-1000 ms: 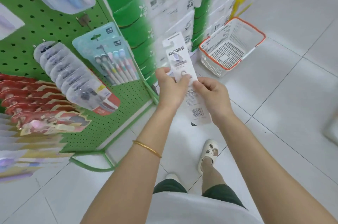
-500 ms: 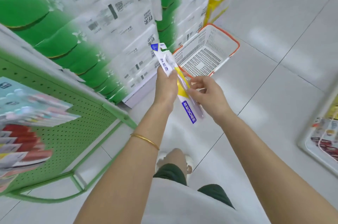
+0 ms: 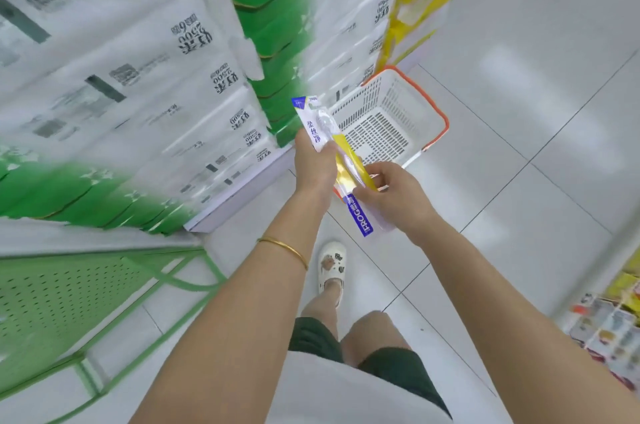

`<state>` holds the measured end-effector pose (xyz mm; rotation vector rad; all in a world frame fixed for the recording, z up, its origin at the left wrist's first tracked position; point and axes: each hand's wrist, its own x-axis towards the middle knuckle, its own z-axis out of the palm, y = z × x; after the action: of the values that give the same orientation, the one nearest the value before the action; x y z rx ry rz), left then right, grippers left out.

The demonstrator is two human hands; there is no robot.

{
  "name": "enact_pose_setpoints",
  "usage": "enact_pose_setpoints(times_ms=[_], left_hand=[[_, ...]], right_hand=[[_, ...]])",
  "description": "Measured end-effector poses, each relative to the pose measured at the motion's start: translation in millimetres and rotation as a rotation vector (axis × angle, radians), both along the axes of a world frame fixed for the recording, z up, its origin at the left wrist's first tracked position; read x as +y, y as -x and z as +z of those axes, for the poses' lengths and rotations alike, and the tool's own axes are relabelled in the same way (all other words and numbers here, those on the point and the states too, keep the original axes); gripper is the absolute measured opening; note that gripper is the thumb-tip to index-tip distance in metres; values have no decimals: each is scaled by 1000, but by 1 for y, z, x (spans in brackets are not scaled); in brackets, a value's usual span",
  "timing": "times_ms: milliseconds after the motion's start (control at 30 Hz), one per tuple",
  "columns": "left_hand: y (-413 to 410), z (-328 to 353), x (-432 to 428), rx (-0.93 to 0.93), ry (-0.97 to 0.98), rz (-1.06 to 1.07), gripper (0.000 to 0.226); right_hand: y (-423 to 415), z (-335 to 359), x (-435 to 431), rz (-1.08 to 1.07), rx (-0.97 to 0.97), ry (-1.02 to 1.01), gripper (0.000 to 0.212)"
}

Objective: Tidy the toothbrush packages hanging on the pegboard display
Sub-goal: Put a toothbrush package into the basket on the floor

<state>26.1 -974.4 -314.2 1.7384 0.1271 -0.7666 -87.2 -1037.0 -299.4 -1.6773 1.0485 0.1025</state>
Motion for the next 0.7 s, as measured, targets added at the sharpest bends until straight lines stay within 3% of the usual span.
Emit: enact_pose_setpoints(times_ms=[167, 367, 500, 700], left_hand=[[-21, -40, -74, 107, -60, -48, 45], [-29, -117, -128, 264, -143, -6, 23], [-22, -179, -140, 343, -206, 73, 28], [-21, -273, -144, 376, -242, 120, 15]], right_hand=[[-25, -38, -83, -33, 31, -129, 28], [-48, -122, -173, 35, 149, -237, 33], [-63, -193, -223, 130, 276, -201, 26], [-101, -322, -246, 335, 392, -86, 20]])
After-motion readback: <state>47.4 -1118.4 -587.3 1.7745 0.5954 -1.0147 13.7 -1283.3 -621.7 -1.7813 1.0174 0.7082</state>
